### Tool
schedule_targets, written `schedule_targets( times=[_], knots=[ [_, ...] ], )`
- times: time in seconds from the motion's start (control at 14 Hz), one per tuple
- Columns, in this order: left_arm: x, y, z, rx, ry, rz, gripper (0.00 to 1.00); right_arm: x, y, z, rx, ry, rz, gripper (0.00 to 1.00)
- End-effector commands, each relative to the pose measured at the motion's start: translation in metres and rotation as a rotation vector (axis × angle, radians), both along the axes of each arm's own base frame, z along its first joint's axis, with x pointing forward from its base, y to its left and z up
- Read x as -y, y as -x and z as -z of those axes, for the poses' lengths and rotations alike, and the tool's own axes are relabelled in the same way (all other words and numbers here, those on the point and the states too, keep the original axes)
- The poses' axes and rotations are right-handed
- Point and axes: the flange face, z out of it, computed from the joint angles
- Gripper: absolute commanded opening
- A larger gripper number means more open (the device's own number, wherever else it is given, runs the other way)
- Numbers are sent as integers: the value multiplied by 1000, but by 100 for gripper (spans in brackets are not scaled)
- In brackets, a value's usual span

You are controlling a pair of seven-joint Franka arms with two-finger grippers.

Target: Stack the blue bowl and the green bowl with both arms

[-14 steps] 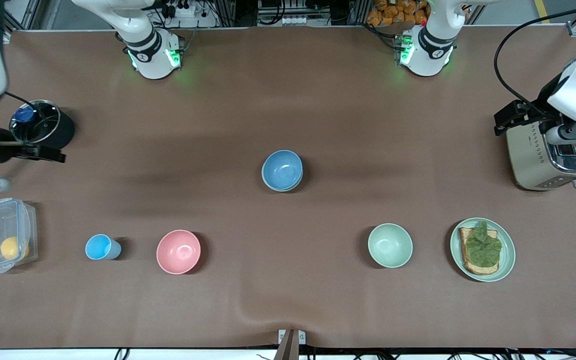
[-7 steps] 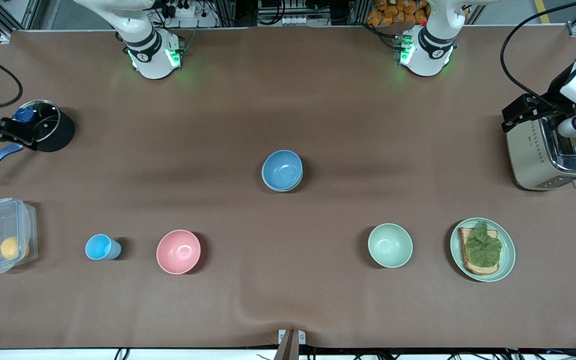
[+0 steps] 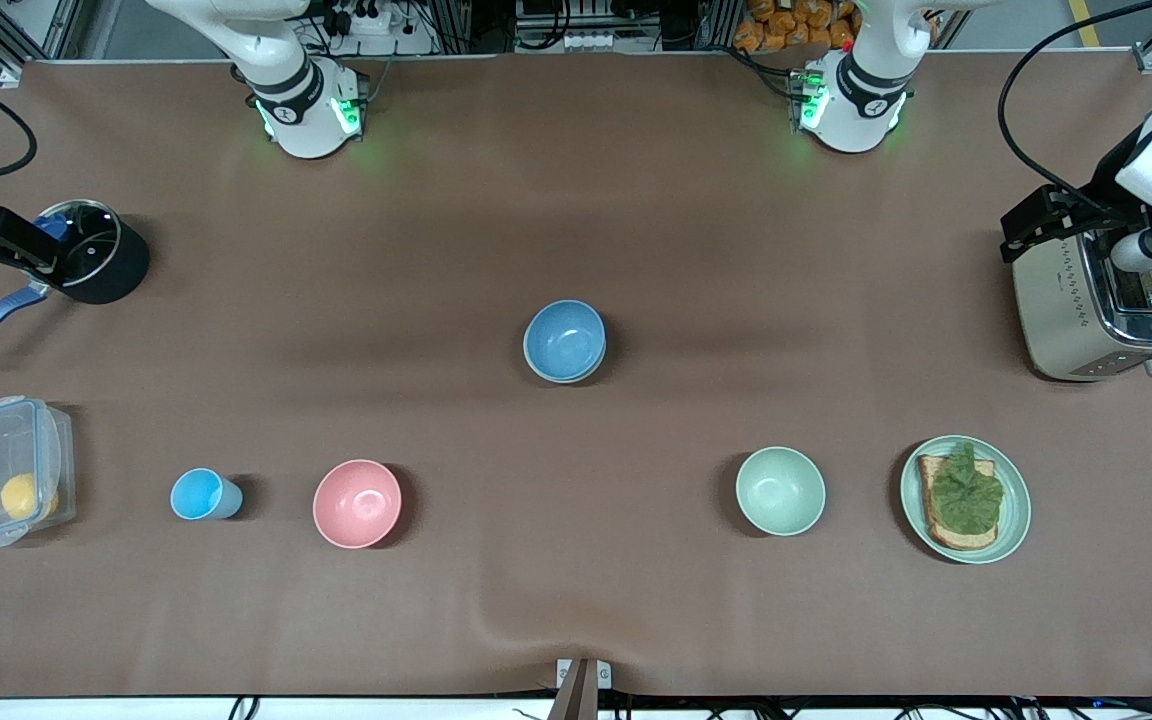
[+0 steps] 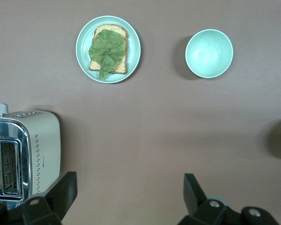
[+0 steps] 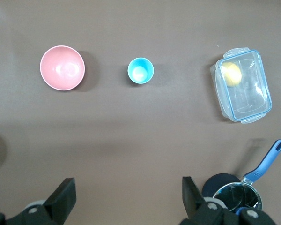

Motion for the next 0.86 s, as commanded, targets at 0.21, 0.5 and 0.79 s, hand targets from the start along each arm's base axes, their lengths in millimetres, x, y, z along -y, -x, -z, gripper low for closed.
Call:
schedule_targets(
  times=[0.21,0.5,0.79],
  knots=[
    [0,5,-3,-4,18,24,100,-11,2,-3,-8,6,-26,100],
    [0,6,-3,-10,17,24,100,-21,2,-3,-8,8,-42,100],
    [-1,6,-3,-10,17,23,100,-17,2,-3,-8,8,-35,100]
  ],
)
